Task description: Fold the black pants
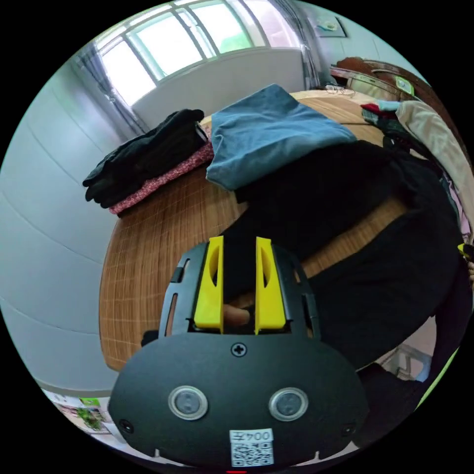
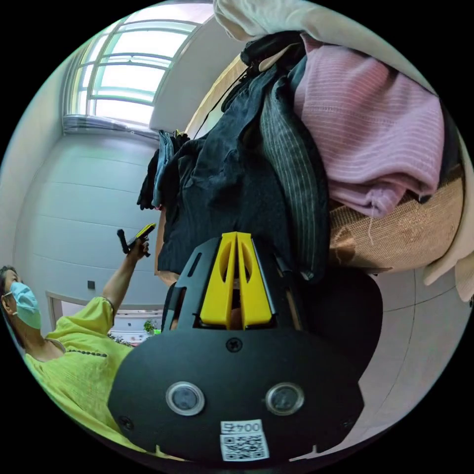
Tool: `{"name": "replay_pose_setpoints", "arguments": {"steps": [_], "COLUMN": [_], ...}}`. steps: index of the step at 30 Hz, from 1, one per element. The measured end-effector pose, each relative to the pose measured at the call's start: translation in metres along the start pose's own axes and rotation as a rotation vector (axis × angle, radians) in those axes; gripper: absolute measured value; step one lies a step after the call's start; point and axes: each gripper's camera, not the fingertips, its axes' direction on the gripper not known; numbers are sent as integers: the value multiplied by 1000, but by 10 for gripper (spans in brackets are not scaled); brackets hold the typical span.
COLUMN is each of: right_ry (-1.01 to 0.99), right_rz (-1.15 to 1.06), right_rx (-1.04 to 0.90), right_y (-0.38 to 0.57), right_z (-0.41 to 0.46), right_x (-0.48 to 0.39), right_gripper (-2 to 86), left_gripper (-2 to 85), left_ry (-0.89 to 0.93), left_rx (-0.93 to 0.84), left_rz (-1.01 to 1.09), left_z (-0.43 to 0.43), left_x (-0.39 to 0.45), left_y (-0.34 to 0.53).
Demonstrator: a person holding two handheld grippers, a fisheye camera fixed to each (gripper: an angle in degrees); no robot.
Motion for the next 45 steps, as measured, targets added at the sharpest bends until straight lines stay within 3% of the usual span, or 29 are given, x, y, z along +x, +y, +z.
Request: {"name": "replay_pose_setpoints", "arguments": {"steps": [5, 13, 17, 22, 29, 33, 36, 40, 45], "right_ry": [-15, 5, 239, 533, 770, 822, 800, 892, 907], "right_rz": [9, 6, -183, -486, -556, -578, -566, -689, -755], "right_rx": [-25, -25, 12, 83, -284, -581, -636, -581, -247], "right_y": [-17, -32, -50, -144, -287, -302, -299, -272, -218], "right_z": [6, 17, 22, 42, 123, 169, 184, 185, 125], "right_x": [1, -16, -74, -140, -170, -183, -198, -227, -280], "right_gripper": [-7, -3, 33, 101, 113, 86, 33, 18, 8], "left_gripper": [129, 99, 62, 36, 26, 23, 20, 14, 11], "left_ry": [-20, 46, 64, 69, -51, -101, -161, -302, -415], "left_rx": [-129, -208, -188, -230, -286, -318, -327, -307, -176], "left_rz": [249, 364, 369, 372, 495, 550, 589, 543, 340], "left_z": [65, 132, 144, 147, 139, 132, 123, 100, 26], "left_x": [10, 35, 49, 60, 98, 114, 127, 139, 110], "left_y": [-58, -115, -129, -139, -140, -137, -129, -110, -81]}}
